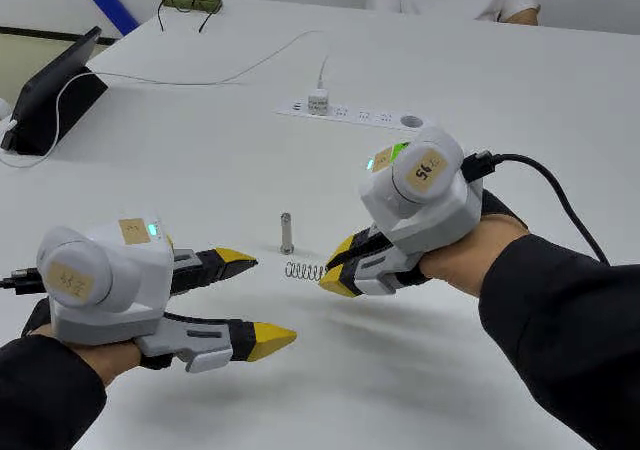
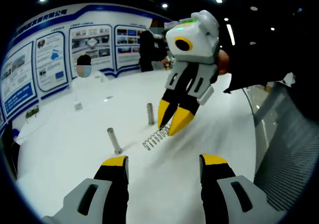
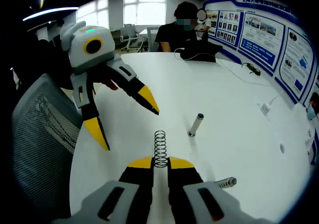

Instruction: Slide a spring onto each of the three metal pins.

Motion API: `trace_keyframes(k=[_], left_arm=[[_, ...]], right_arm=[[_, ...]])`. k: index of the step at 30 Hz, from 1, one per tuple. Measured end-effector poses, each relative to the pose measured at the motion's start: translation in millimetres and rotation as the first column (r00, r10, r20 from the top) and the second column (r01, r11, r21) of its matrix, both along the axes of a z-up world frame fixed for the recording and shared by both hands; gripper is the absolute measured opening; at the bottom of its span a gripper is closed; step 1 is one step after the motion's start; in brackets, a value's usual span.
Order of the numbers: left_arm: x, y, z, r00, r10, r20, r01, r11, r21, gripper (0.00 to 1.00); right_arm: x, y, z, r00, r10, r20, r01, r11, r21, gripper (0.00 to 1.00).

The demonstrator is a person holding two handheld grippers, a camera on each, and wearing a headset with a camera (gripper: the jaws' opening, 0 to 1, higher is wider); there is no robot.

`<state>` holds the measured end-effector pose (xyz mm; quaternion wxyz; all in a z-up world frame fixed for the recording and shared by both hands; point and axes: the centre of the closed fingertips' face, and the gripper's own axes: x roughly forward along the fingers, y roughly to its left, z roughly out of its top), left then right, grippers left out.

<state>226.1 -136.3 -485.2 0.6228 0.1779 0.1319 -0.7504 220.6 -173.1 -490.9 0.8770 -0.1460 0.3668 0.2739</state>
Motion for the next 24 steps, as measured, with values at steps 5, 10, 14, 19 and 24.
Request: trace_keyframes(k=[5,10,14,19,24], left_arm=[[-5.7,-3.6,3.2,0.999,-0.028,0.016,0.028,1.000,-0.001,0.55],[-12.2,-4.1,3.2,0.997,-0.068,0.040,0.068,0.998,0.004,0.50],[-16.9,-5.2,3.9,0.993,-0.101,0.060,0.101,0.995,0.002,0.44],[-23.3,-5.6,3.9,0.987,-0.138,0.087,0.139,0.990,0.000,0.35],[-26.8,-5.2,2.4,0.981,-0.163,0.107,0.164,0.986,0.003,0.28]], right_arm=[[-11.0,3.9,4.3,0.999,0.035,-0.013,-0.035,0.999,-0.015,0.12],[-21.2,13.9,9.1,0.996,0.080,-0.033,-0.081,0.997,-0.021,0.12],[-25.4,18.8,11.8,0.994,0.104,-0.041,-0.106,0.994,-0.031,0.12],[-28.8,22.1,13.4,0.991,0.124,-0.052,-0.126,0.991,-0.037,0.12],[-32.9,25.1,13.2,0.988,0.142,-0.068,-0.145,0.989,-0.039,0.12]])
